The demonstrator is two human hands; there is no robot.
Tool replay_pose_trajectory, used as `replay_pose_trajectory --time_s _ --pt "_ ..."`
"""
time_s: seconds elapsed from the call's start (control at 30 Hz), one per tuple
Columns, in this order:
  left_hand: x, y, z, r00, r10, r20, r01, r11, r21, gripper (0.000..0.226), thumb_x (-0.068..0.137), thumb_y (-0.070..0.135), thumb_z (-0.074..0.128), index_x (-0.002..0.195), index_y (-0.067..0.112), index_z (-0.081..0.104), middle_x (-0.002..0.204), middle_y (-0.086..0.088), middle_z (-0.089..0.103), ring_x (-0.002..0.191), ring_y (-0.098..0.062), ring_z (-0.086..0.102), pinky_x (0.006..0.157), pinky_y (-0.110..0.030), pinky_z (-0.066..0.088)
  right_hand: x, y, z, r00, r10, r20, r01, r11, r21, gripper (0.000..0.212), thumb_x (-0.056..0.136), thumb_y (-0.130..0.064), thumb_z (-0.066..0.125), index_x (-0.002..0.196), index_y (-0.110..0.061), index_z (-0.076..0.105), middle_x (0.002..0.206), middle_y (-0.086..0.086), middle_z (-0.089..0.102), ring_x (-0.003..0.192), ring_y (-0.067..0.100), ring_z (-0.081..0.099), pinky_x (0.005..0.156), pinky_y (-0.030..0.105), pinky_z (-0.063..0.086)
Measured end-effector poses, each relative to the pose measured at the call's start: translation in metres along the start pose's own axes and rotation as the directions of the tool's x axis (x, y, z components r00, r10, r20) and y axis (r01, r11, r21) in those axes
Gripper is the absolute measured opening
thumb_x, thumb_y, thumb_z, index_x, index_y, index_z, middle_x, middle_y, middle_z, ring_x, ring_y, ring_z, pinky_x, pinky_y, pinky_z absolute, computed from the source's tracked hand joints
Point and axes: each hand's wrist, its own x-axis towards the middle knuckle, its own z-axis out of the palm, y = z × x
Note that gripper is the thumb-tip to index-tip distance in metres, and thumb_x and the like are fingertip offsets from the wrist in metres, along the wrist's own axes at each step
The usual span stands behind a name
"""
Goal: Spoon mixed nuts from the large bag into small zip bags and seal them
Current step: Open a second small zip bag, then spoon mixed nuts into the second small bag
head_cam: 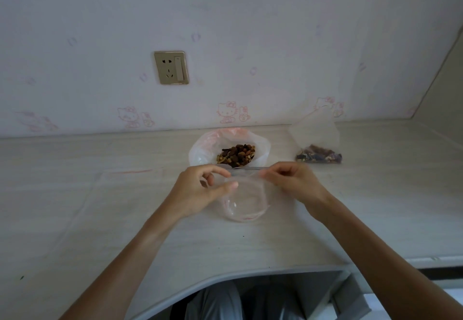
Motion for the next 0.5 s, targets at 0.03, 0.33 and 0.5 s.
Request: replay_pose_trajectory --time_s 0.03,0.33,0.5 --pt "0.001 0.000 -0.002 0.999 0.008 -0.036 -0.009 1.000 -0.027 0.023 0.077 0.056 0.085 0.094 0.041 0.078 0.068 0.015 0.051 0.062 -0.001 0.055 0.064 -0.016 0.046 0.002 0.001 -0.001 0.997 0.026 -0.077 -0.024 0.999 0.026 0.022 0.085 -0.039 0.082 0.077 -0.019 0.079 0.067 -0.005 0.067 0.061 0.004 0.056 0.060 0.018 0.046" --pt "0.023 -0.006 -0.021 0.909 0.039 -0.416 -0.064 0.997 -0.047 0.014 0.089 0.030 0.081 0.081 0.027 0.070 0.058 0.013 0.046 0.051 -0.006 0.042 0.054 -0.012 0.036 0.033 0.005 0.005 0.970 0.009 -0.244 -0.150 0.810 -0.567 0.048 0.093 -0.064 0.057 0.091 -0.016 0.059 0.079 -0.006 0.064 0.075 0.015 0.062 0.067 0.033 0.048" --pt "0.039 -0.006 -0.015 0.813 0.099 -0.573 -0.042 0.993 0.111 0.033 0.085 0.048 0.081 0.102 0.026 0.063 0.096 0.009 0.059 0.076 -0.006 0.060 0.068 -0.014 0.044 0.048 0.004 0.017 0.975 0.088 -0.203 -0.199 0.747 -0.634 0.069 0.087 -0.072 0.058 0.047 -0.020 0.036 0.033 -0.011 0.030 0.032 0.008 0.031 0.048 0.026 0.031"
